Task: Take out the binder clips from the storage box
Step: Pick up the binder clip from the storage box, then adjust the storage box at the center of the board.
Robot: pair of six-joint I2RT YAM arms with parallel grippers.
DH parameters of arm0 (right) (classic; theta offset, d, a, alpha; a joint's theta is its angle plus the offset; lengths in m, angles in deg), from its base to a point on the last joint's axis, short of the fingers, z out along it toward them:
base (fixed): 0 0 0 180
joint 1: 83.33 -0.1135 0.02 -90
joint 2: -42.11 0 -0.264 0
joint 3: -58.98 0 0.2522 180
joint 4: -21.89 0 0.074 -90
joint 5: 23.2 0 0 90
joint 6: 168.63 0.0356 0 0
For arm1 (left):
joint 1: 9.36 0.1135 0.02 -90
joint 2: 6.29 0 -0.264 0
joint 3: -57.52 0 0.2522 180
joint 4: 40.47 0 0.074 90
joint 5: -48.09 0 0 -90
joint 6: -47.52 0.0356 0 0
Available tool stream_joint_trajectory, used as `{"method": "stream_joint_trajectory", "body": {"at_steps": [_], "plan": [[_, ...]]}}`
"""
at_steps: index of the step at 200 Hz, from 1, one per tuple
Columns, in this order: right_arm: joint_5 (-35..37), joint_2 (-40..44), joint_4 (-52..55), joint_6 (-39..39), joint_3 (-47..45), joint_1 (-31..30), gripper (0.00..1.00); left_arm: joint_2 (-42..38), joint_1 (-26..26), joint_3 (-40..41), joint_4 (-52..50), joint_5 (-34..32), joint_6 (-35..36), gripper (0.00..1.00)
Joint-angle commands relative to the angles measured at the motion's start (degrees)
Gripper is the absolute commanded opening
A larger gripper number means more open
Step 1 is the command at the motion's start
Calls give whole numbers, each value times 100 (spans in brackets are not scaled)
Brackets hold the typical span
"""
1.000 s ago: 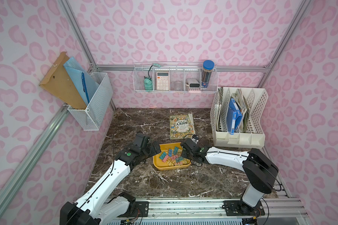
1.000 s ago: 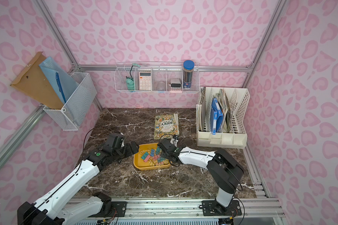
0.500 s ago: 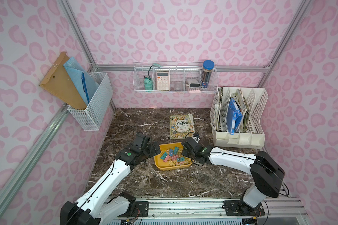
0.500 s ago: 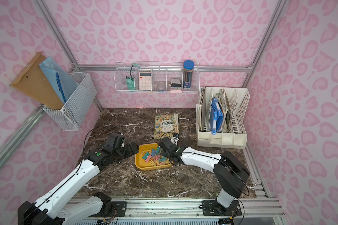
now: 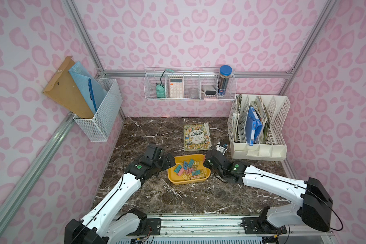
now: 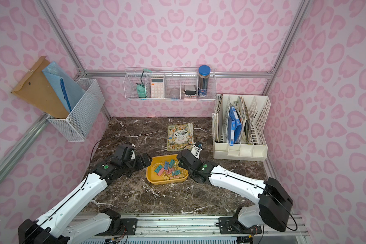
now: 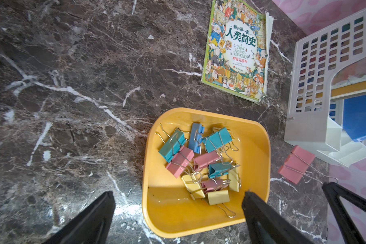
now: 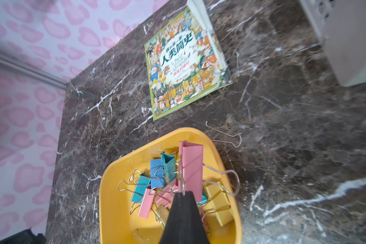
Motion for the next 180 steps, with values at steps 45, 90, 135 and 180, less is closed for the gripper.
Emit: {"method": "stream_joint_trajectory", "body": {"at_steps": [45,90,135,180], "plan": [[62,1303,-810,528,-1537,810,0,754,-194,-504,-917,-1064,-388,99],[-461,1691,-1563,651,-2386,1274,0,1649,-186,-729,-1919,-1490,-804,96],[-1223,1902,-1964,349,-2762,1890,0,2184,-185,-791,-1881,-1396,-873,92],[-1406,2025,-2073,266,-2991,2098,0,2551,-135,-826,-2348,-1872,-1187,82]]}}
